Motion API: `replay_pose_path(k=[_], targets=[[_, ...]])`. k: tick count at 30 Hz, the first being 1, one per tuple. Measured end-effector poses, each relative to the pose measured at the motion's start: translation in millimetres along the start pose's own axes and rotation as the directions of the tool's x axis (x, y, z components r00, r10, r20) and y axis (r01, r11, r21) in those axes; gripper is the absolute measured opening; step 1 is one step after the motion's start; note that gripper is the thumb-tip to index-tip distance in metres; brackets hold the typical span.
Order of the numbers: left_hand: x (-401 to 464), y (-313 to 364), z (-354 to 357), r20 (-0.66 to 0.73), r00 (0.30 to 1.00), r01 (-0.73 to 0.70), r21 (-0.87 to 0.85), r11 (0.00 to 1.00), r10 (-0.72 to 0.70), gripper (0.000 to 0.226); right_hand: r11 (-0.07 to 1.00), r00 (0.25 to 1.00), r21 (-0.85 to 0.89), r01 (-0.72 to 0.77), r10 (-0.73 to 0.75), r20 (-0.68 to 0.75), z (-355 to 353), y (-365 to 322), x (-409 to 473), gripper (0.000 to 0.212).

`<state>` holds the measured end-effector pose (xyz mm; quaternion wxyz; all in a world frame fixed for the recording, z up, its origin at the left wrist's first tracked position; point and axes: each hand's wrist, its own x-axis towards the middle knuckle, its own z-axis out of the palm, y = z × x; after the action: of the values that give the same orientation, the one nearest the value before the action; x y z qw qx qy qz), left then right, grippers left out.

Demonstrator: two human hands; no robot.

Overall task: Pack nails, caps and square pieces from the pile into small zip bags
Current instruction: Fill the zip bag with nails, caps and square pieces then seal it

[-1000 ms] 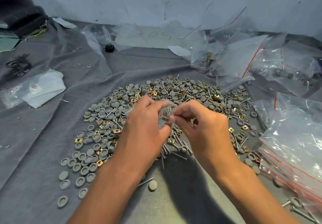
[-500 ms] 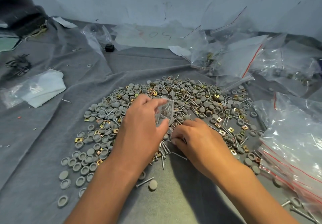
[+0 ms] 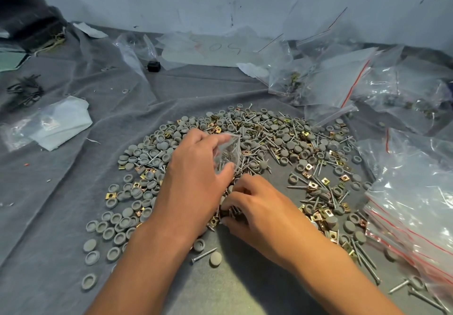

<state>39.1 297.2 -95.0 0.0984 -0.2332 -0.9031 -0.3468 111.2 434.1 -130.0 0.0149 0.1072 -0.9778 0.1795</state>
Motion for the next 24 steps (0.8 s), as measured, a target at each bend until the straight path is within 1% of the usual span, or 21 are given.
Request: replay_pose_path(k=[2, 5, 9, 12, 14, 16, 17, 18, 19, 21, 22, 24], targets=[[-0.3, 0.1, 0.3, 0.0, 1.0, -0.003, 0.002, 1.0, 0.003, 0.051, 1.0, 1.0, -0.013, -0.022, 0.022, 0.001, -1.4, -0.1, 0.7, 0.027], [0.1, -0.6, 0.6, -0.001, 1.0, -0.003, -0.001, 1.0, 0.003, 0.051, 0.998, 0.999, -0.061, -0.036, 0.035, -0.025, 0.8, -2.3, 1.8, 0.027], [0.6, -1.8, 1.0, -0.002, 1.0, -0.002, 0.0, 1.0, 0.002, 0.05, 0.993, 0.991, -0.044, -0.111, 0.108, -0.078, 7.8, -6.1, 1.9, 0.028], [0.0, -1.2, 1.2, 0.005, 1.0, 0.004, 0.006, 1.0, -0.004, 0.051, 0.992, 0.987, -0.065, -0.108, 0.099, -0.126, 12.2, -8.1, 2.0, 0.025], [-0.4, -0.7, 1.2, 0.014, 1.0, 0.006, 0.019, 1.0, -0.007, 0.052, 0.995, 0.982, 0.002, -0.096, 0.096, -0.162, 10.2, -4.4, 0.5, 0.025], [-0.5, -1.2, 1.3, 0.016, 1.0, 0.005, 0.015, 1.0, -0.005, 0.053, 0.989, 0.977, 0.127, -0.073, 0.097, -0.19, 1.2, 4.3, -1.4, 0.024], [-0.5, -1.3, 1.2, 0.018, 1.0, 0.003, 0.01, 1.0, -0.003, 0.053, 0.981, 0.969, 0.188, -0.057, 0.1, -0.225, -5.5, 8.8, -2.1, 0.022], [-0.5, -1.2, 0.9, 0.022, 1.0, 0.0, 0.005, 1.0, 0.0, 0.054, 0.972, 0.947, 0.233, -0.032, 0.104, -0.304, -12.7, 12.9, -2.4, 0.02], [-0.6, -0.8, 0.9, 0.029, 1.0, -0.002, 0.001, 1.0, 0.002, 0.054, 0.967, 0.907, 0.254, -0.002, 0.108, -0.408, -19.5, 15.9, -1.5, 0.018], [-1.2, 1.1, 1.4, 0.049, 0.999, -0.007, 0.0, 1.0, 0.006, 0.055, 0.972, 0.809, 0.233, 0.044, 0.102, -0.579, -28.2, 17.0, 2.5, 0.012], [-1.7, 2.2, 2.1, 0.056, 0.998, -0.011, 0.005, 1.0, 0.011, 0.055, 0.977, 0.781, 0.206, 0.055, 0.086, -0.618, -28.2, 16.1, 5.5, 0.011], [-2.1, 3.5, 3.6, 0.065, 0.998, -0.02, 0.014, 1.0, 0.019, 0.054, 0.982, 0.779, 0.178, 0.056, 0.068, -0.623, -22.6, 13.7, 11.6, 0.013]])
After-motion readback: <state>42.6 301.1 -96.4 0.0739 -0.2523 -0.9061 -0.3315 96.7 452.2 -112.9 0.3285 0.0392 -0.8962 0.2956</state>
